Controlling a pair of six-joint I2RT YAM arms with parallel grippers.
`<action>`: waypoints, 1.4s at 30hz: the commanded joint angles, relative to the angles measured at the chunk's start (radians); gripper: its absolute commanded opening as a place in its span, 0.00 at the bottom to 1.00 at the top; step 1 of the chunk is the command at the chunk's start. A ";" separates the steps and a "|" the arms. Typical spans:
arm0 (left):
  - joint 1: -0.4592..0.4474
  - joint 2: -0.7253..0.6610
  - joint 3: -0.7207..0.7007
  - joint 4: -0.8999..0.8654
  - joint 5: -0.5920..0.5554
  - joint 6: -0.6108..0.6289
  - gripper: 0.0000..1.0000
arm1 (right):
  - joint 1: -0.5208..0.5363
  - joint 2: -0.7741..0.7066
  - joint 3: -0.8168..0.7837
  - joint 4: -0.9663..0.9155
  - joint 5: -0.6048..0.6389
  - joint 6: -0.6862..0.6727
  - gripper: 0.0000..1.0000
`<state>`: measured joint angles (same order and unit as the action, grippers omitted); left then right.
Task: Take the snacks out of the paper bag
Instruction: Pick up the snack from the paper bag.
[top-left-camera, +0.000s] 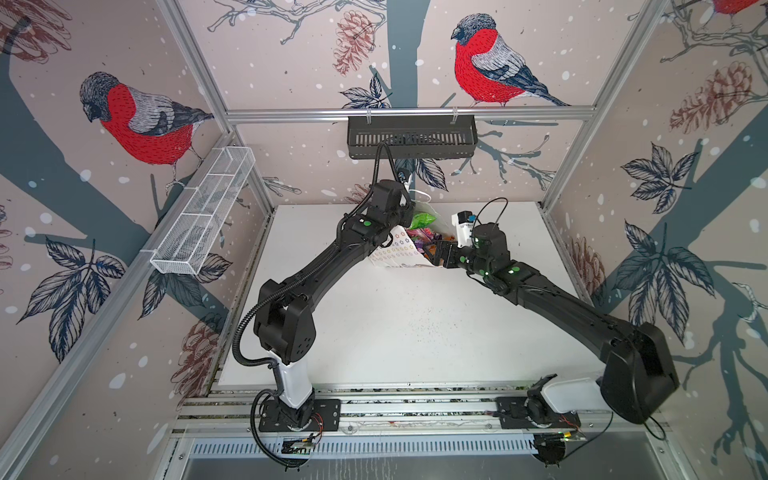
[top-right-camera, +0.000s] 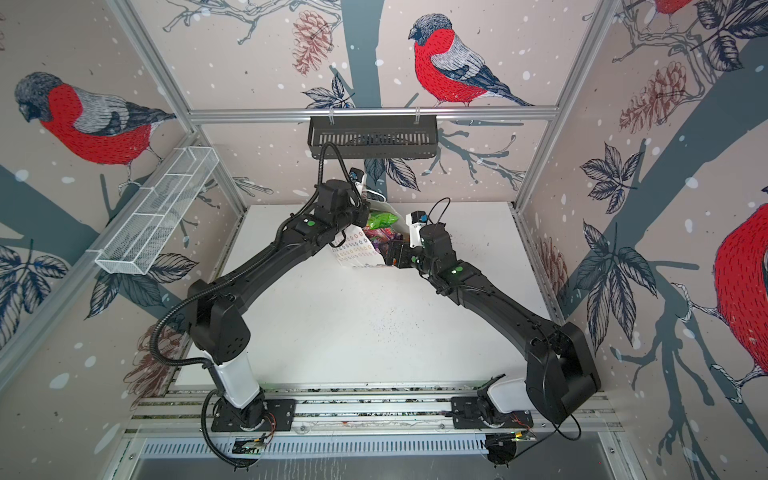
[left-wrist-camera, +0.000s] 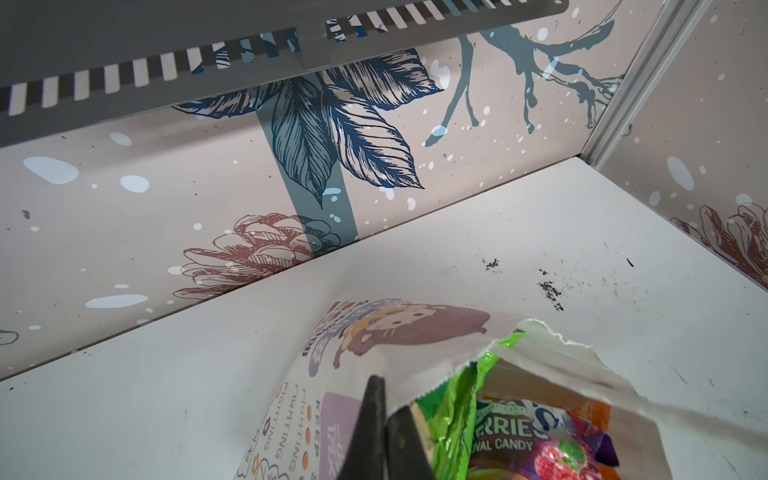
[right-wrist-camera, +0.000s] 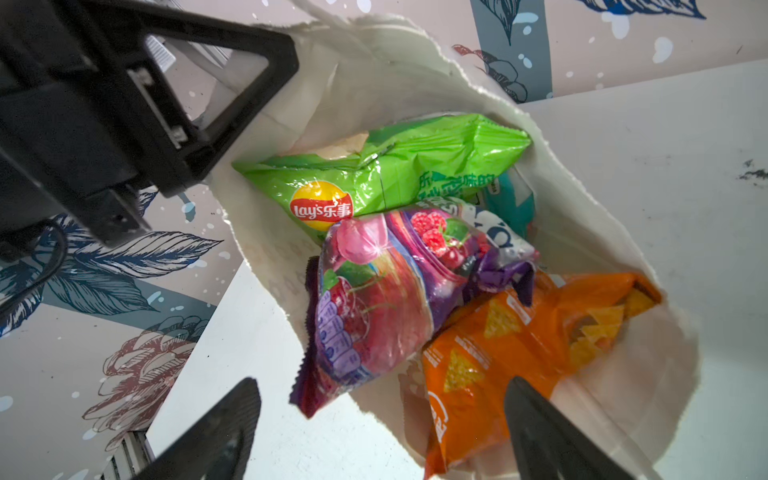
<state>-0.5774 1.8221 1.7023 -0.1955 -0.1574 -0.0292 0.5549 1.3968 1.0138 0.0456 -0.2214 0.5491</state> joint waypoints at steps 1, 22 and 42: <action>-0.001 -0.007 -0.007 0.062 0.008 -0.018 0.00 | 0.007 0.014 0.003 0.038 0.002 0.027 0.91; -0.013 -0.051 -0.087 0.145 0.040 -0.031 0.00 | 0.007 0.076 0.022 0.094 -0.024 0.096 0.75; -0.024 -0.062 -0.114 0.172 0.028 -0.022 0.00 | 0.008 0.147 0.051 0.114 -0.071 0.118 0.54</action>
<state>-0.5972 1.7611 1.5787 -0.0841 -0.1417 -0.0517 0.5613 1.5372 1.0573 0.1314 -0.2680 0.6559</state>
